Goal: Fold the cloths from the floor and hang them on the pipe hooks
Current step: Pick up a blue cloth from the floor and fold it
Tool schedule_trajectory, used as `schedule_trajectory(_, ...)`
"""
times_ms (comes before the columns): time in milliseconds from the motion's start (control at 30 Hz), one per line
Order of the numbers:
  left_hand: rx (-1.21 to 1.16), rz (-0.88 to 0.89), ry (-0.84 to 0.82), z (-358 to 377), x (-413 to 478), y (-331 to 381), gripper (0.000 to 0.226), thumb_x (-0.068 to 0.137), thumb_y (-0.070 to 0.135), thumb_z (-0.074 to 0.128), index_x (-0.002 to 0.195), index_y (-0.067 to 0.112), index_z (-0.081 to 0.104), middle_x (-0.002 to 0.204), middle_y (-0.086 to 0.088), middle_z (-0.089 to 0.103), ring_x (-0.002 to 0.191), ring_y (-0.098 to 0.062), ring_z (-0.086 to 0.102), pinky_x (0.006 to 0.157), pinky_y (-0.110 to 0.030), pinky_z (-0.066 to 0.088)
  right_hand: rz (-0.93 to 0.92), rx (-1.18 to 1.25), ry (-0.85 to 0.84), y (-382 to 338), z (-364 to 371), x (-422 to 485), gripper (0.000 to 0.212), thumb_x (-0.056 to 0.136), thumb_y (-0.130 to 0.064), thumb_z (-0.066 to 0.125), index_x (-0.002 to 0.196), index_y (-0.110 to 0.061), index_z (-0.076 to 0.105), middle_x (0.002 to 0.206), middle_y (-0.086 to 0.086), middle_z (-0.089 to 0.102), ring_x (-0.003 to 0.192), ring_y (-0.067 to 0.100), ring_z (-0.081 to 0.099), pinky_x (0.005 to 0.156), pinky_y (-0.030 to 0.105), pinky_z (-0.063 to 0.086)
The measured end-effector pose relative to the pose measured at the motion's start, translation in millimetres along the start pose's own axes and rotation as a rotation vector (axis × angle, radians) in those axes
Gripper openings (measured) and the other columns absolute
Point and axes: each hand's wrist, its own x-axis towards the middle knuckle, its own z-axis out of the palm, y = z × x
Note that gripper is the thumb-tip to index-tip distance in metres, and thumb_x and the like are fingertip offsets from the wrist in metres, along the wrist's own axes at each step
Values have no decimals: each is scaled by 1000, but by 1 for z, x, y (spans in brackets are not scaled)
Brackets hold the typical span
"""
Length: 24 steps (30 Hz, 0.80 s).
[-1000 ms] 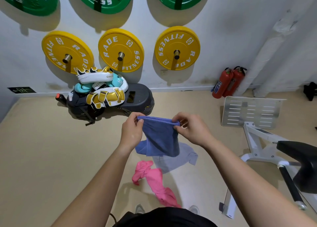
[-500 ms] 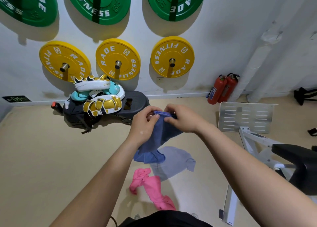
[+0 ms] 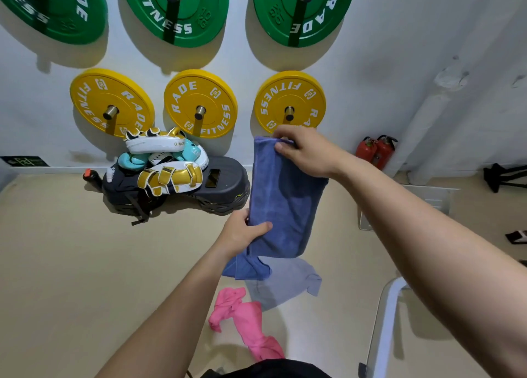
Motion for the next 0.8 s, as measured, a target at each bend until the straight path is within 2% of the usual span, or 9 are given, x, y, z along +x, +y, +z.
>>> schedule_trajectory(67,38,-32,-39,-1,0,-12,19,84,21,78,100,13,72,93,3,77,81,-7,72,71,-26,60,56,14,88,13,-9,-2,9,102,-26,46,98,-25,54,97,-4,59,90,17,54,68,28,39)
schedule_trajectory(133,78,-45,-67,-8,1,-24,12,86,18,76,93,9,72,84,0,75,74,-7,68,63,-19,53,104,34,160,28,-15,-6,14,102,-28,45,102,-19,56,97,-1,61,90,19,56,74,35,42)
schedule_trajectory(233,99,-63,-59,-28,1,-34,13,89,15,73,100,7,74,96,-12,75,79,-11,67,68,-21,52,209,20,244,52,-14,-17,18,103,-31,40,98,-17,51,92,2,61,85,23,56,73,40,44)
schedule_trajectory(333,37,-90,23,-56,0,-30,11,92,18,69,100,13,75,94,-4,76,85,-12,69,76,-23,53,345,-41,302,77,-2,-33,19,104,-33,37,96,-18,45,89,7,60,80,30,54,68,41,40)
schedule_trajectory(500,-504,-152,174,-70,5,-10,19,96,14,59,110,8,69,102,-12,72,97,-25,66,87,-37,52,557,-47,313,107,37,-60,21,104,-36,32,90,-20,37,91,19,61,84,41,57,67,42,39)
schedule_trajectory(600,-651,-205,331,-52,12,-5,19,98,20,54,110,13,67,107,-10,73,99,-26,67,87,-43,53,631,-7,297,110,64,-74,23,105,-34,30,92,-17,38,91,20,59,84,41,55,66,42,35)
schedule_trajectory(667,-526,-201,430,-39,19,-9,19,99,26,53,111,17,64,112,-8,71,105,-26,66,92,-44,52,663,75,281,111,78,-81,25,105,-33,30,91,-14,40,89,12,56,81,35,51,67,40,34)
schedule_trajectory(733,-303,-179,522,-27,23,-15,19,100,30,52,112,18,60,113,-4,68,108,-27,63,94,-43,50,674,154,279,112,87,-86,26,105,-30,33,86,-14,41,85,6,57,78,30,50,63,38,33)
schedule_trajectory(800,-101,-166,584,-19,23,-22,19,101,35,48,108,19,54,107,-3,64,103,-28,61,89,-40,49,672,225,313,112,92,-90,29,104,-26,34,77,-18,37,78,1,53,74,25,47,59,35,32)
